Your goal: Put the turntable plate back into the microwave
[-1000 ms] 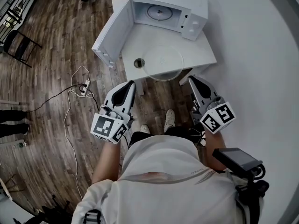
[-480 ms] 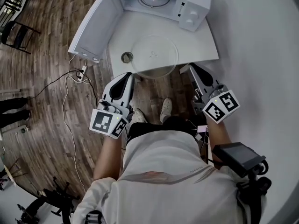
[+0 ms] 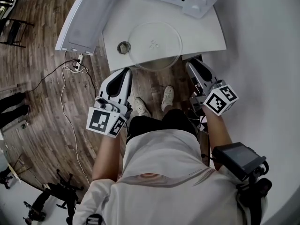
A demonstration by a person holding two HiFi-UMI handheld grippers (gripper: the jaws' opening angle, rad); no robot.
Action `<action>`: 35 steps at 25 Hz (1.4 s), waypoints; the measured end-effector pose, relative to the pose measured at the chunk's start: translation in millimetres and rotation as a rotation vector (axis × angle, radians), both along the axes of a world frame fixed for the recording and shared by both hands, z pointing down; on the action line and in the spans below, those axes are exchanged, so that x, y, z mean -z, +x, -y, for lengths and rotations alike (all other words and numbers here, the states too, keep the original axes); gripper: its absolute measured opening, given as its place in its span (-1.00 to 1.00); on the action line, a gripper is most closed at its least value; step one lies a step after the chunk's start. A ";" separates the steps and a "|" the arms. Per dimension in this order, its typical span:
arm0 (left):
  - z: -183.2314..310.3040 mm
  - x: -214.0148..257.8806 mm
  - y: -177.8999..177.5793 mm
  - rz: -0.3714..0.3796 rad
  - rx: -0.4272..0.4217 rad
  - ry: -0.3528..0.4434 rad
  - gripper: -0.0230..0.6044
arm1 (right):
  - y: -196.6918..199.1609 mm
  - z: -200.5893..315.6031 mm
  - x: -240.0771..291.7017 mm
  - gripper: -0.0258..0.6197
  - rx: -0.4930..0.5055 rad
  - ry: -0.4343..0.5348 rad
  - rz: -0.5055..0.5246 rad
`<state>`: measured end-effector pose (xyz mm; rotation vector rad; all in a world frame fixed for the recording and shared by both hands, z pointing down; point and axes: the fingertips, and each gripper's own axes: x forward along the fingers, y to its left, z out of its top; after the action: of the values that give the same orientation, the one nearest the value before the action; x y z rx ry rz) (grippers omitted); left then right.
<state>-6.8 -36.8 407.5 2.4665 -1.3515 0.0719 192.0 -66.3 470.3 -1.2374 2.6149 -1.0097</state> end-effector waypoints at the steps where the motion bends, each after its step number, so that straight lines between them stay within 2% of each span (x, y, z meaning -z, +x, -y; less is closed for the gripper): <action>1: -0.6 -1.3 -0.4 -0.001 0.002 -0.005 -0.89 | -0.1 -1.0 -7.7 -0.61 -0.001 -0.033 0.015; 4: -6.5 -7.0 2.1 -0.003 0.000 -0.025 -0.89 | 2.8 -4.7 -36.3 -0.51 -0.021 -0.138 0.073; 9: -14.4 -26.0 -6.5 0.008 0.019 -0.064 -0.90 | -1.6 -6.3 -92.5 -0.50 -0.046 -0.287 0.162; 11: -17.0 -36.0 -14.7 0.008 0.037 -0.082 -0.89 | -10.7 -7.0 -114.2 -0.35 -0.046 -0.348 0.212; 13: -20.5 -44.0 -21.0 0.001 0.054 -0.100 -0.90 | -21.7 -8.3 -129.3 -0.30 -0.040 -0.391 0.258; 20: -31.2 -66.0 -34.6 -0.010 0.082 -0.141 -0.90 | -64.7 -9.7 -156.2 -0.30 -0.004 -0.477 0.485; 31: -39.6 -84.3 -52.9 -0.018 0.101 -0.182 -0.89 | -100.5 2.8 -174.9 -0.30 0.023 -0.536 0.606; 35: -38.1 -90.8 -57.3 -0.018 0.099 -0.190 -0.90 | -106.0 7.2 -181.6 -0.30 0.019 -0.565 0.680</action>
<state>-64.1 1.4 498.3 2.2365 -1.3886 0.1480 86.0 -73.4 651.8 -0.7236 1.8750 -1.8530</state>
